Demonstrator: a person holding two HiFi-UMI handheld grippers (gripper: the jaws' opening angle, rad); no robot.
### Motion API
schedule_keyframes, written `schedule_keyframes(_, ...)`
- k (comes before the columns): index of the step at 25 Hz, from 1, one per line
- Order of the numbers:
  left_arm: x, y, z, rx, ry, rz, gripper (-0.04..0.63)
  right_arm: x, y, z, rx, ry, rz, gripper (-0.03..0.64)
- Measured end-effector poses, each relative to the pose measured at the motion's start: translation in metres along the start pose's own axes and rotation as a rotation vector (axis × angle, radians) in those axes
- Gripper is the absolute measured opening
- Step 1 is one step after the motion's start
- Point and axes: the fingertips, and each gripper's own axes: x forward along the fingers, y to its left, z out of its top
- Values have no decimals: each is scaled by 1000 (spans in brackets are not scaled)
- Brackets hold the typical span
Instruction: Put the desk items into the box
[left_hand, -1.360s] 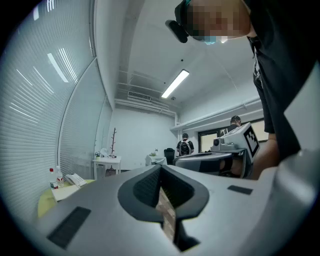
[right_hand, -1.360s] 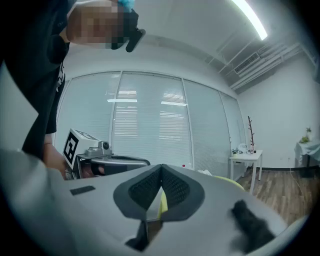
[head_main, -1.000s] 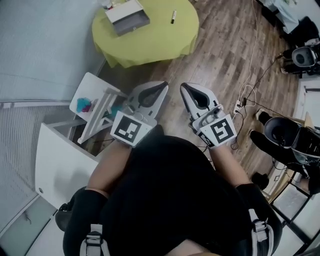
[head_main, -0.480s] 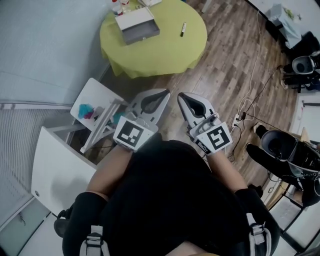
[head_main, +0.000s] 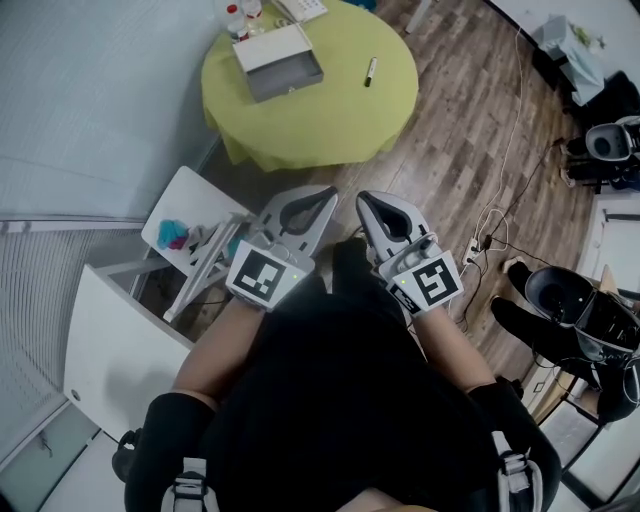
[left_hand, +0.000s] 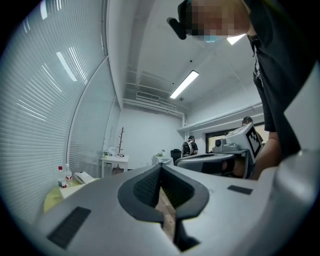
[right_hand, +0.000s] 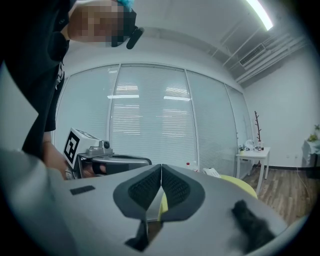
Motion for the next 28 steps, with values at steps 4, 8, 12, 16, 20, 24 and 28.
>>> schedule_keyframes(4,15,9,1,-4,4,12,9,10,-19,0,4,-7,13,18)
schedule_keyframes(8,37,21,2,11,14,25,9,25,-44,2,-16,-7,48,18)
schedule_keyframes(12,64,43,6,14,25,60,9,45,-78,9,-22,-7,75,18)
schedule_keyframes(16,99,66,10,-10,25,99,9,64,-116,19,-30,-11,107,17)
schedule_keyframes(20,131,81,12,-19,24,126,9,75,-147,23,-34,-12,134,18)
schedule_keyframes(24,161,93,8,-18,26,148,9,85,-178,20,-36,-11,156,18)
schedule_keyframes(28,196,101,13,-5,31,180,9,88,-213,18,-22,-11,184,18)
